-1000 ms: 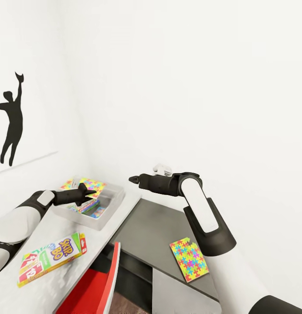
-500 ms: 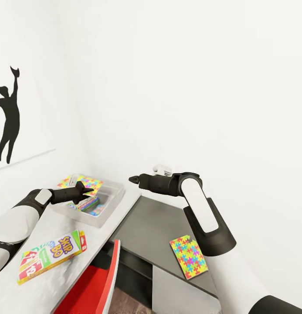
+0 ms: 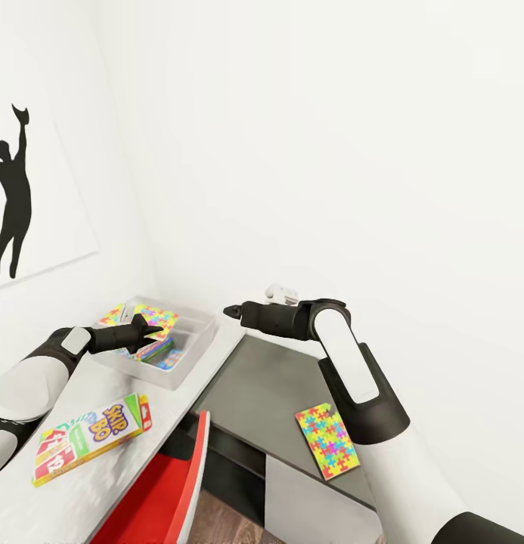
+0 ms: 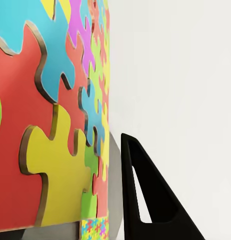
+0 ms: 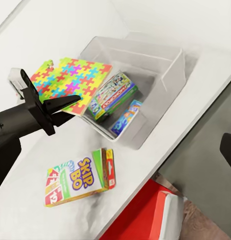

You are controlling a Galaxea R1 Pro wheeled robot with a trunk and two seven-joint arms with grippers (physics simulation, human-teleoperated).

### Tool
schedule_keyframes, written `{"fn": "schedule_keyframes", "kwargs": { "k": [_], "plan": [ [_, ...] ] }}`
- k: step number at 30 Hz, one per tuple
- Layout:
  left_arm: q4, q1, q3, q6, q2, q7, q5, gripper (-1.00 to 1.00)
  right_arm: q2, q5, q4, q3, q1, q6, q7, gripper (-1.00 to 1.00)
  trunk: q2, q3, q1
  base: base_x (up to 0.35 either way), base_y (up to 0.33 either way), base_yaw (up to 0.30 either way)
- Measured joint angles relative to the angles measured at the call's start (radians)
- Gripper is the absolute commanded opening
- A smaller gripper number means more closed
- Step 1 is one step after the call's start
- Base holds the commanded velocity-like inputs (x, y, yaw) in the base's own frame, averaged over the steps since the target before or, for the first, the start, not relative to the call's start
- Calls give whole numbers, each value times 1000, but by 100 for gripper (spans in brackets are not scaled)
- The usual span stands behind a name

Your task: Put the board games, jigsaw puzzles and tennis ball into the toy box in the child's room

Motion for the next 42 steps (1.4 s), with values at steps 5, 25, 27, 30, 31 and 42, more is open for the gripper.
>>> {"fn": "schedule_keyframes", "kwargs": {
  "k": [5,25,27,30,31,42],
  "plan": [
    [-1,0,0,0,-2,0,0,-100,0,0,0,0,0,0,-1,100,0,-8,0,0,0,61],
    [-26,-1,0,1,3,-14,1,-100,0,0,2,0,0,2,0,100,0,-40,0,0,0,63],
    [-31,-1,0,1,3,-14,1,-100,0,0,2,0,0,2,0,100,0,-43,0,0,0,63],
    [-34,-2,0,1,-2,-15,1,-100,0,0,2,0,0,3,0,100,0,-48,0,0,0,63],
    [-35,-3,0,2,-4,-16,1,-100,0,0,2,0,0,3,0,100,0,-50,0,0,0,63],
    [-35,-4,-1,4,-39,-19,0,-100,0,0,2,0,0,4,0,100,0,-68,0,0,0,63]
  ]
}}
